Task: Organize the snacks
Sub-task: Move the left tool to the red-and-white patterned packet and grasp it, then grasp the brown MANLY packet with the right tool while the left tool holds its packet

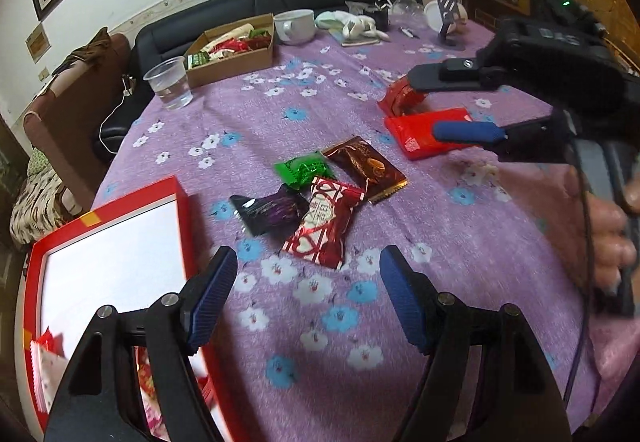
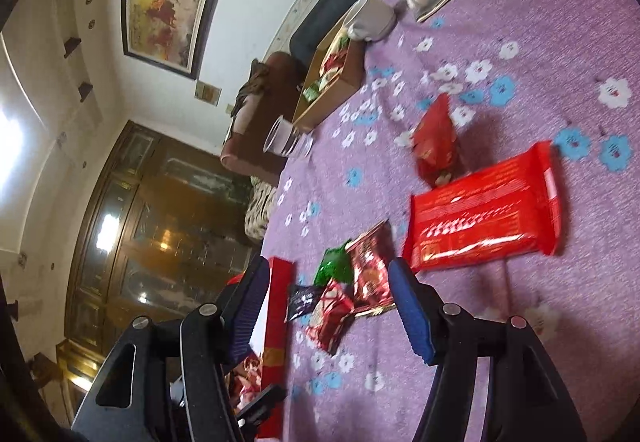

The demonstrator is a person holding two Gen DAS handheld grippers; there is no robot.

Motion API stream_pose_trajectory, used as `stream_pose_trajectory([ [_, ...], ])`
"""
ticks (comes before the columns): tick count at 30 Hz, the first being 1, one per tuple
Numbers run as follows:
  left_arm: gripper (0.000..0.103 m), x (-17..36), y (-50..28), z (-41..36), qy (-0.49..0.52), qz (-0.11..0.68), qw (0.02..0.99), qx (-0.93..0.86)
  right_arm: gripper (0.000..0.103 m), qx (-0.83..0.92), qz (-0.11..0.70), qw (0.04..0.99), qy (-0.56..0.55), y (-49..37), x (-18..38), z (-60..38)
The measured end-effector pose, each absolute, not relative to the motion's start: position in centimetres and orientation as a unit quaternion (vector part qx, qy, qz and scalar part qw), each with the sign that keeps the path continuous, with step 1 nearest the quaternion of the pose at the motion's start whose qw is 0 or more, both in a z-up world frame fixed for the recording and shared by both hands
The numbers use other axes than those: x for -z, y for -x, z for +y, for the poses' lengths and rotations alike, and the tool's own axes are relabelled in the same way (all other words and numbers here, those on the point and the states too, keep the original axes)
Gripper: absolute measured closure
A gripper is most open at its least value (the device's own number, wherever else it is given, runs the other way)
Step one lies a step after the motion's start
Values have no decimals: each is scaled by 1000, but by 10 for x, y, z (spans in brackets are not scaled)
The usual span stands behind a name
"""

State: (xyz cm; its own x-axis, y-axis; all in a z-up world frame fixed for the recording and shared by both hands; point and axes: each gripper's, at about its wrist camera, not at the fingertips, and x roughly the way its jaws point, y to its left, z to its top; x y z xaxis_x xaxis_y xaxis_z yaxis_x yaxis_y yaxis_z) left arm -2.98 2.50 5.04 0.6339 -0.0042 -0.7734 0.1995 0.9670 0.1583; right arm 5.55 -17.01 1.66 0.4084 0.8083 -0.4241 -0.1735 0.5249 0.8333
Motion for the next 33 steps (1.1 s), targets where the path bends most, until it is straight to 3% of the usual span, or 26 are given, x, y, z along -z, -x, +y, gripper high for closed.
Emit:
stream_pose_trajectory([
  [12, 30, -26, -10, 11, -126, 464, 874, 75, 38, -320, 448, 757, -351, -53, -16, -163],
  [14, 38, -23, -17, 13, -113, 473, 870, 85, 38, -319, 448, 759, -349, -53, -16, -162],
  [16, 56, -17, -25, 13, -103, 483, 864, 99, 38, -319, 447, 760, -348, -53, -17, -163],
  [20, 75, -14, -34, 15, -78, 480, 867, 111, 38, -318, 448, 760, -347, -54, -17, -162],
  [24, 80, -14, -26, 16, -79, 472, 871, 109, 38, -319, 442, 767, -338, -52, -21, -161],
  [33, 81, -30, 23, 29, -63, 447, 886, 105, 38, -314, 436, 800, -267, -48, -25, -135],
])
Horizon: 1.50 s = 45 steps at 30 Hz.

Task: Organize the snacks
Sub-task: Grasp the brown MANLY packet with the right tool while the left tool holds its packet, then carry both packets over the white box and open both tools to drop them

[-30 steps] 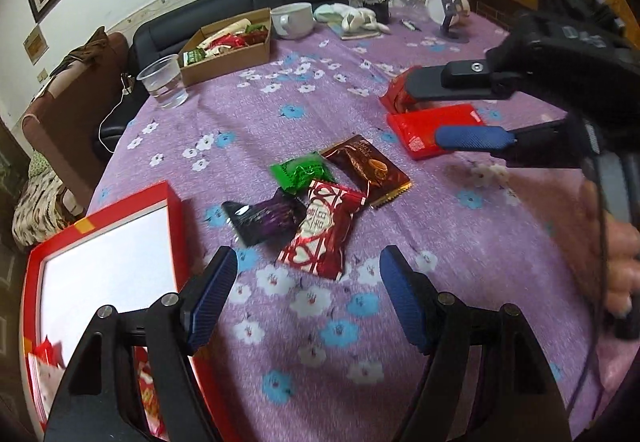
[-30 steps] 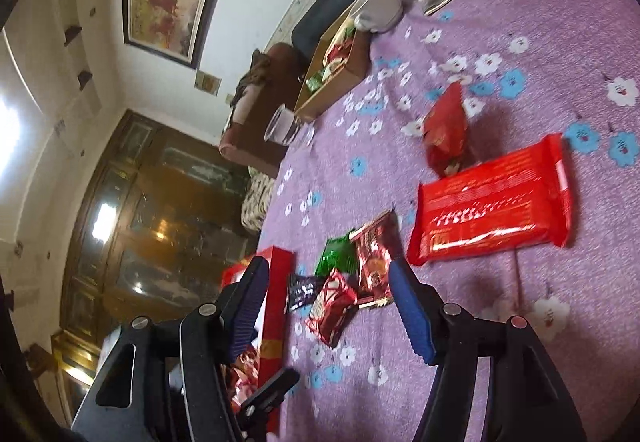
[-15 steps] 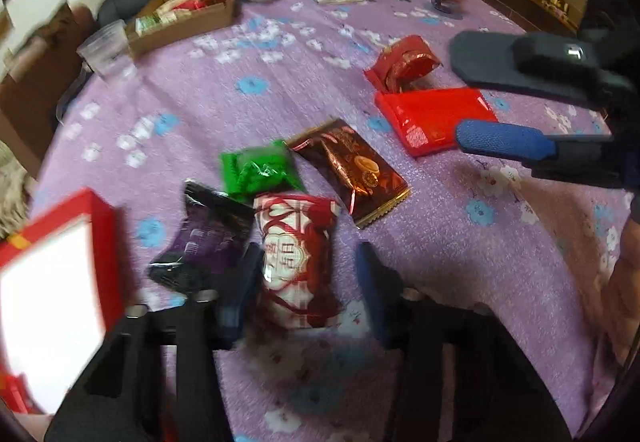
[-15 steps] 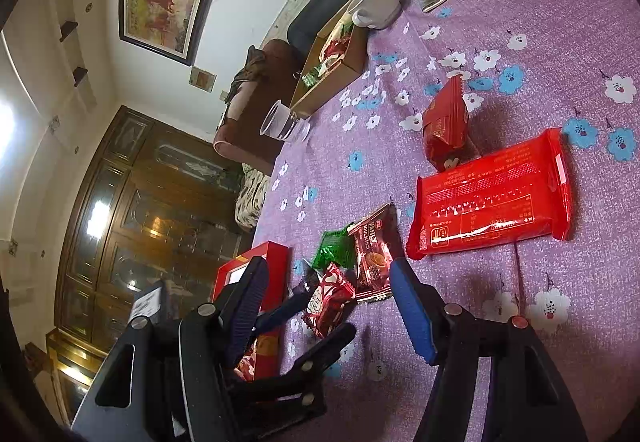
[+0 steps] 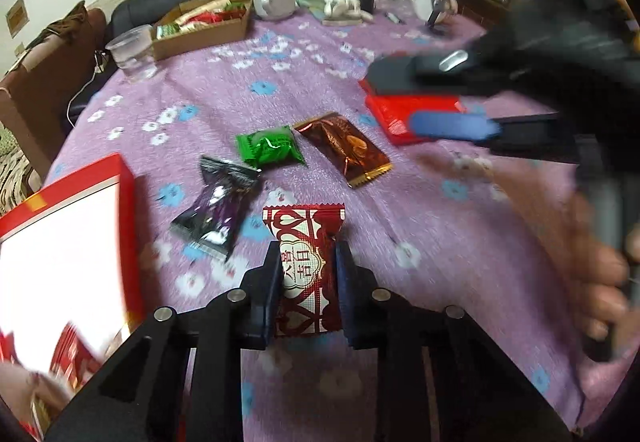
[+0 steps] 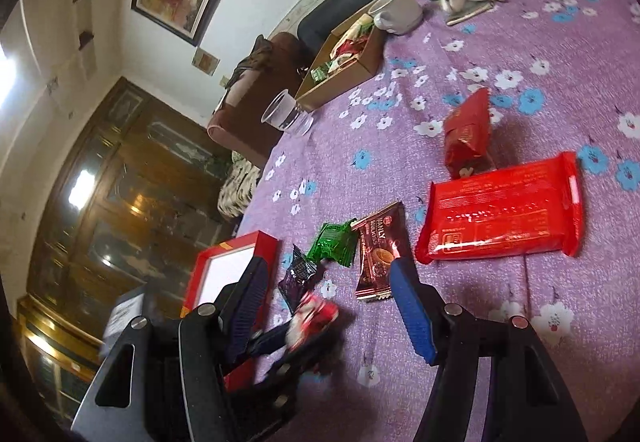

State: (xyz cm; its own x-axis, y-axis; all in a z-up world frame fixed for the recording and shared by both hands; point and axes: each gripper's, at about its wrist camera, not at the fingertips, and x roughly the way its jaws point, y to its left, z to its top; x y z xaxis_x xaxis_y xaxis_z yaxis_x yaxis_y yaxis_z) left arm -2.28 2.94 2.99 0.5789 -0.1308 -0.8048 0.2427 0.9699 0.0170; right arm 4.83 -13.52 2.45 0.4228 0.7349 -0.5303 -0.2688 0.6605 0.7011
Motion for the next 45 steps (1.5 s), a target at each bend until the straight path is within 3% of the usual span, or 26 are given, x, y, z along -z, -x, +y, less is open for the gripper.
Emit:
stream_pose_trajectory([
  [13, 81, -61, 58, 70, -6, 413, 904, 106, 44, -225, 465, 845, -140, -64, -6, -82],
  [18, 81, -56, 59, 74, 2, 416, 903, 105, 68, -191, 429, 881, -47, -59, -3, -65],
  [22, 81, -56, 60, 73, 6, 417, 903, 103, 75, -181, 425, 887, -15, -55, -4, -62],
  [35, 81, -57, 55, 70, 5, 417, 905, 86, 80, -272, 444, 835, -179, -59, -21, -101],
  [45, 80, -63, 56, 88, 14, 405, 912, 61, 80, -322, 421, 826, -191, -44, -37, -91],
])
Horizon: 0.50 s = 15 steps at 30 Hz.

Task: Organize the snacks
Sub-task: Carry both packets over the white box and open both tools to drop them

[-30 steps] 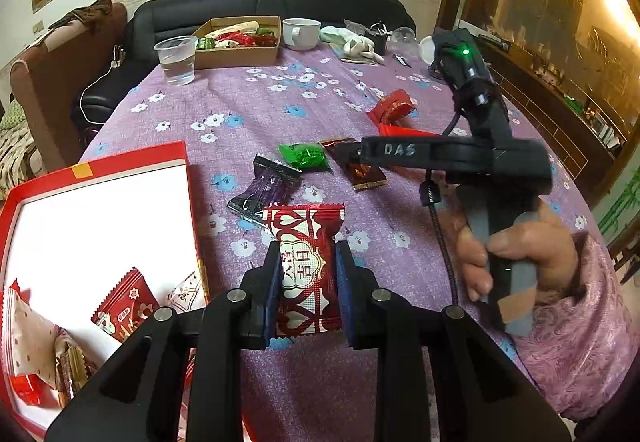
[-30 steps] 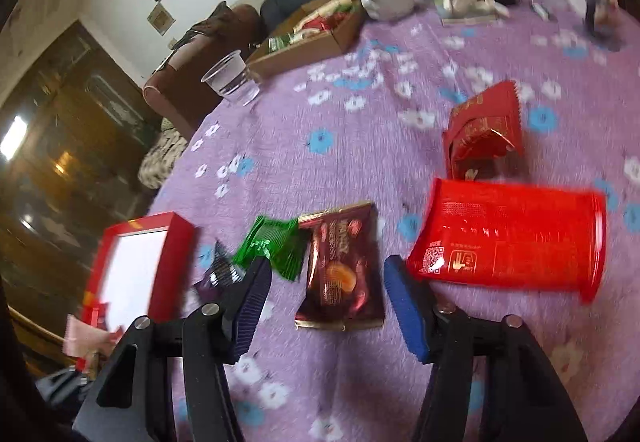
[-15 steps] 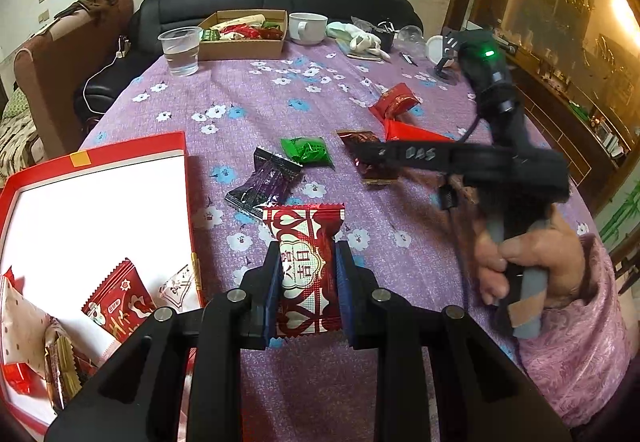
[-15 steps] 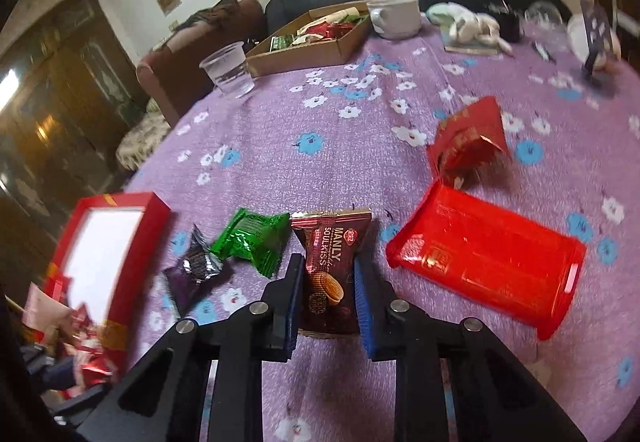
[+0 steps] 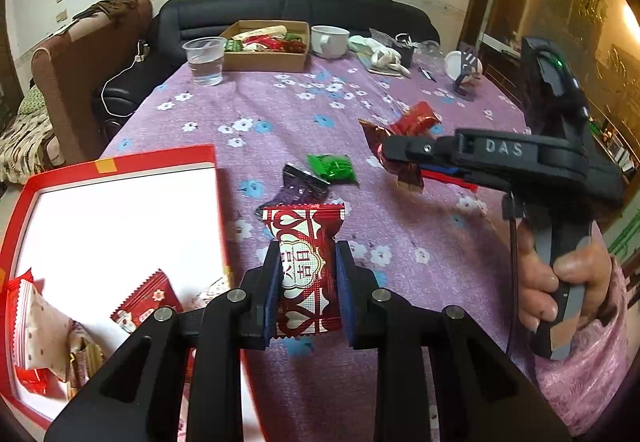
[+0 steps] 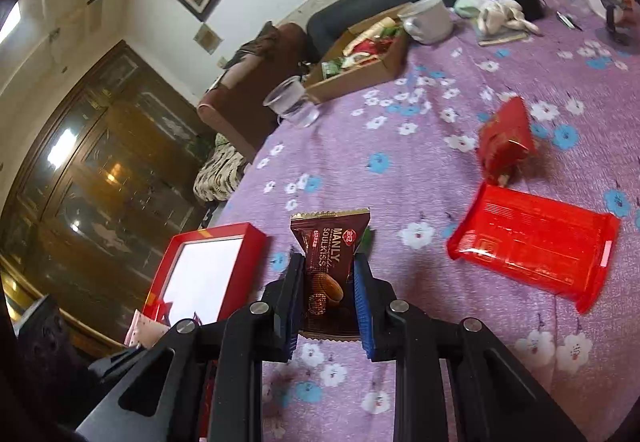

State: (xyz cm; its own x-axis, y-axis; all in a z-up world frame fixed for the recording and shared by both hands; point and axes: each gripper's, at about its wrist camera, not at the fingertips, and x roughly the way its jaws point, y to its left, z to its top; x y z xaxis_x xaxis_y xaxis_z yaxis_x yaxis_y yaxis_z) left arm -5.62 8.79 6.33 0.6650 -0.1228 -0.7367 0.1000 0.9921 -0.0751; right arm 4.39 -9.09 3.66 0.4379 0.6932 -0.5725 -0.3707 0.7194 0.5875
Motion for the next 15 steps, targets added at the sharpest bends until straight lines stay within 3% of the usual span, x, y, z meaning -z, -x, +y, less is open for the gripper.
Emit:
stream_pose_trajectory([
  [15, 80, -71, 74, 153, -1, 369, 928, -52, 80, -393, 439, 794, -151, -12, -46, -12],
])
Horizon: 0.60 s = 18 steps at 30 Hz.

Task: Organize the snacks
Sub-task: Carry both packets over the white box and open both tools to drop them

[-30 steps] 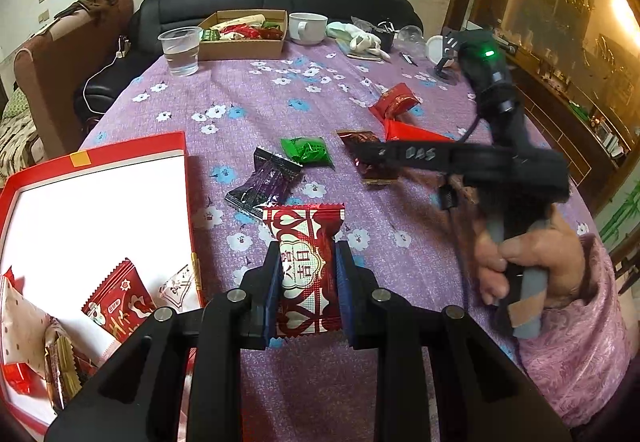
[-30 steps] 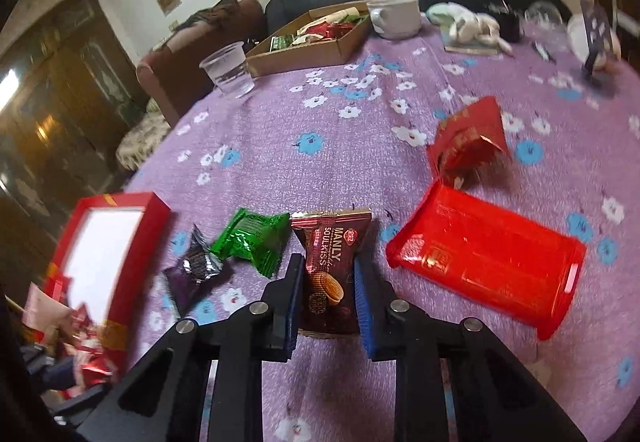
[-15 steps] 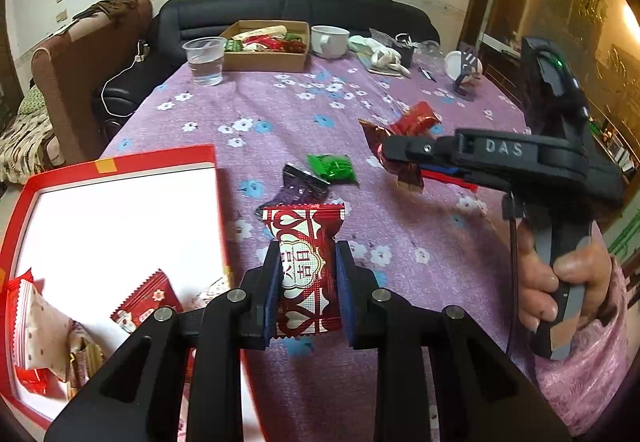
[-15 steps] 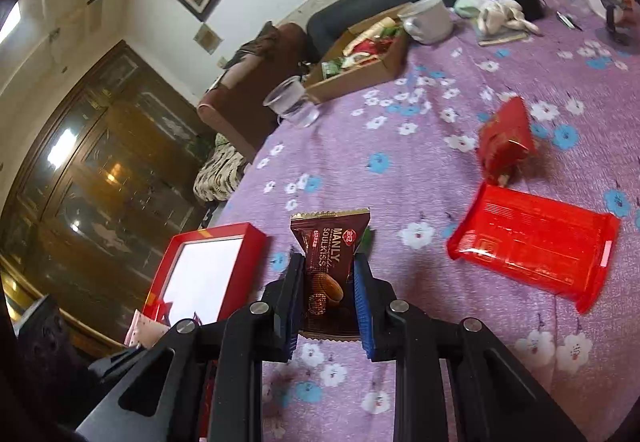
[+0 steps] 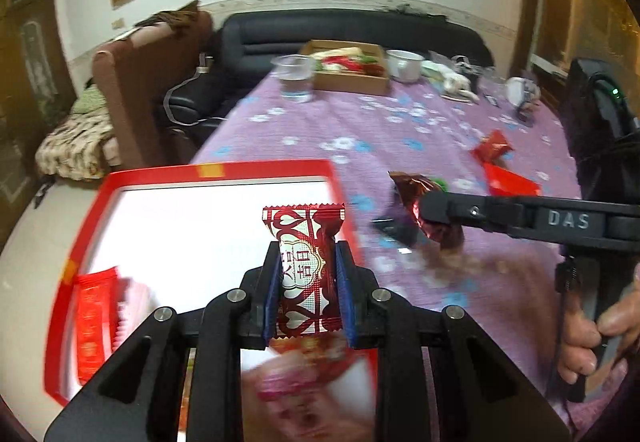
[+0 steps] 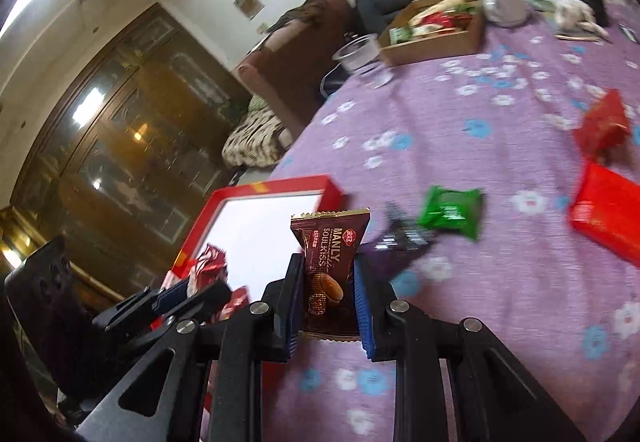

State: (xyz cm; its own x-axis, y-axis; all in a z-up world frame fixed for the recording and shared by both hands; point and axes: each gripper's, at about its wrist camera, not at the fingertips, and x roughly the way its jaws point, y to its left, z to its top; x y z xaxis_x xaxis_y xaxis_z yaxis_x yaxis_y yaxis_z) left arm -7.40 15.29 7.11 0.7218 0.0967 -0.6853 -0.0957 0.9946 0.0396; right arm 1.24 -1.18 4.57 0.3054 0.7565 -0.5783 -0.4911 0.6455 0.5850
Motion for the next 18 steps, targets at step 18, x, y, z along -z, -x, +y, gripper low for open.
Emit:
stream_pose_trajectory([
  [18, 79, -59, 90, 211, -14, 359, 920, -158, 77, -439, 449, 774, -86, 18, -39, 87],
])
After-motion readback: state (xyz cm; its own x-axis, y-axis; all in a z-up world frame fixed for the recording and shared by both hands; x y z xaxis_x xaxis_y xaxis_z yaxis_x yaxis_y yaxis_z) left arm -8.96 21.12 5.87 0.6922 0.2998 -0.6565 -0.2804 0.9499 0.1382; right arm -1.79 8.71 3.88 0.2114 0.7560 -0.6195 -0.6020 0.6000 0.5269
